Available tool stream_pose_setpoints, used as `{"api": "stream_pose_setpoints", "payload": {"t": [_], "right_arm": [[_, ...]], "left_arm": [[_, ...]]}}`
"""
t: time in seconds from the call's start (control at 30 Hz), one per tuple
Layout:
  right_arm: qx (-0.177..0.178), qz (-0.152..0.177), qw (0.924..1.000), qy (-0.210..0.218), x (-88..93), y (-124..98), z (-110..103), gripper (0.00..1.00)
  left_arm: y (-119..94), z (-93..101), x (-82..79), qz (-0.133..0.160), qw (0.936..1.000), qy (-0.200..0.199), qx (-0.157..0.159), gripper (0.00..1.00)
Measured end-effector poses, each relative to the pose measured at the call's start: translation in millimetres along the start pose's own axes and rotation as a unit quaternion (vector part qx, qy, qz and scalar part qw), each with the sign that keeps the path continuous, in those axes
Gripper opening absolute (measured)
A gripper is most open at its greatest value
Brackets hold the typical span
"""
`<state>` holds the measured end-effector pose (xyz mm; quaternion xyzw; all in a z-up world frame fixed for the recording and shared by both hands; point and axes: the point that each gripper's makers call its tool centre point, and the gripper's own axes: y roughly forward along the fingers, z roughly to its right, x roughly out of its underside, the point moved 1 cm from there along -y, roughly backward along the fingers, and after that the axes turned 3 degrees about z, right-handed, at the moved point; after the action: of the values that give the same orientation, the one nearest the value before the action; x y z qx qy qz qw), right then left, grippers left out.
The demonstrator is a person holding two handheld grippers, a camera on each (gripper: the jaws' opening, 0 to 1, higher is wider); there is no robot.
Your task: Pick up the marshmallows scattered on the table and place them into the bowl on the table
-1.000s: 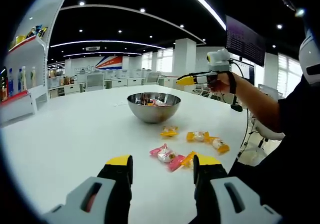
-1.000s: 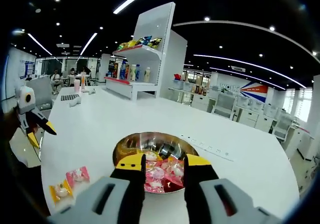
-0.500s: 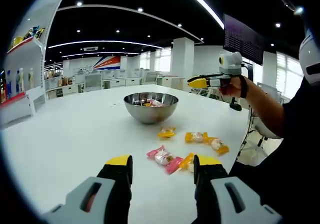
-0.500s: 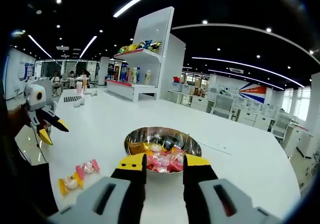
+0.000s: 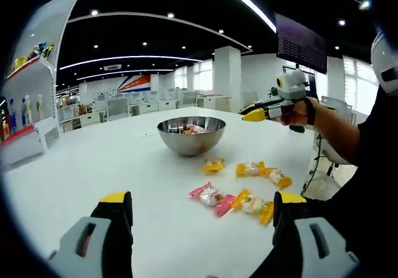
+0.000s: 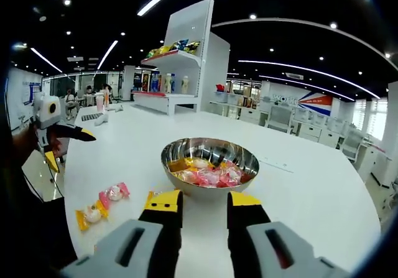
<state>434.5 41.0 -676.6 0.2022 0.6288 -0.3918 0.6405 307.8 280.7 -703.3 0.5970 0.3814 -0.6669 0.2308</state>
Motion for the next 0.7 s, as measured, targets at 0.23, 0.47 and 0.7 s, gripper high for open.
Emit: {"api": "stream_pose_setpoints", "payload": {"t": [0.23, 0.47, 0.7], "right_arm": [[-0.002, -0.016, 0.9999, 0.006, 17.4, -8, -7, 0.28], [0.002, -0.022, 0.9996, 0.016, 29.1, -28, -14, 0.28], [-0.003, -0.031, 0.9991, 0.03, 44.8, -46, -30, 0.28]], "left_arm": [[0, 0.1, -0.7, 0.005, 0.9999, -0.011, 0.006, 0.86], [-1, 3.3, 0.7, 0.006, 0.9995, -0.022, 0.022, 0.64], [-1, -7.9, -0.5, 0.01, 0.9992, -0.039, 0.001, 0.69]]}}
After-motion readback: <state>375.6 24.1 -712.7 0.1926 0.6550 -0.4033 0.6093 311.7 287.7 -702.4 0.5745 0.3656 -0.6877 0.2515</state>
